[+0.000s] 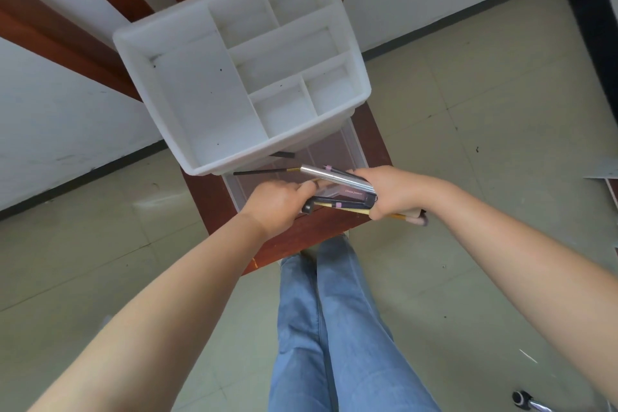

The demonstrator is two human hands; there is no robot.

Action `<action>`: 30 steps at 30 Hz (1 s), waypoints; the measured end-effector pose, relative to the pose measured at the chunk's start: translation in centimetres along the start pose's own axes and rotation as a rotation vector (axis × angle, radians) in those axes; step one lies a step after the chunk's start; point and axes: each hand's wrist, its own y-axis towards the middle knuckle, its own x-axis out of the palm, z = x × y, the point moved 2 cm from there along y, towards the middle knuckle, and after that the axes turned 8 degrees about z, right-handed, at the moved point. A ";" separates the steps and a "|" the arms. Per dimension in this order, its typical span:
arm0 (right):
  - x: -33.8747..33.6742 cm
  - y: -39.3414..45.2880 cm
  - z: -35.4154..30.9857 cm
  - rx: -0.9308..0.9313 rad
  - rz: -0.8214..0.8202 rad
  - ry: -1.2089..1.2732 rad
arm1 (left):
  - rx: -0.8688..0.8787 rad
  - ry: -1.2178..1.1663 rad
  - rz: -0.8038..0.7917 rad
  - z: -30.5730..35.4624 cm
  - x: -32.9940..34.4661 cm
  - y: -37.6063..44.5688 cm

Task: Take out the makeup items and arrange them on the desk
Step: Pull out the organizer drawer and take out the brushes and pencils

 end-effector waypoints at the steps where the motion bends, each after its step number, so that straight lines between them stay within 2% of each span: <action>1: 0.0 -0.3 0.2 -0.006 -0.011 0.014 | 0.027 0.002 0.009 0.3 0.0 0.1; 5: 0.2 -0.4 1.2 0.033 -0.035 0.020 | 0.034 0.000 0.005 0.9 -0.2 0.7; 9: -0.4 -0.1 1.5 0.082 -0.022 0.019 | -0.133 -0.133 0.013 -0.3 -0.7 0.8; 11: -0.7 0.1 1.4 0.086 -0.006 0.023 | -0.294 -0.290 0.032 -1.1 -0.7 0.5; 15: -0.7 0.7 0.7 0.072 0.021 0.064 | -0.618 -0.780 0.164 -1.4 -1.2 0.1; 17: -0.4 1.0 0.2 0.062 0.025 0.097 | -0.716 -0.904 0.175 -1.3 -1.4 0.1; 23: 0.0 1.7 -1.0 0.069 0.029 0.057 | -0.709 -0.954 0.190 -0.8 -1.9 -0.4; 30: 0.3 1.8 -1.0 0.080 0.071 -0.007 | -0.683 -0.937 0.118 -1.2 -1.5 -0.5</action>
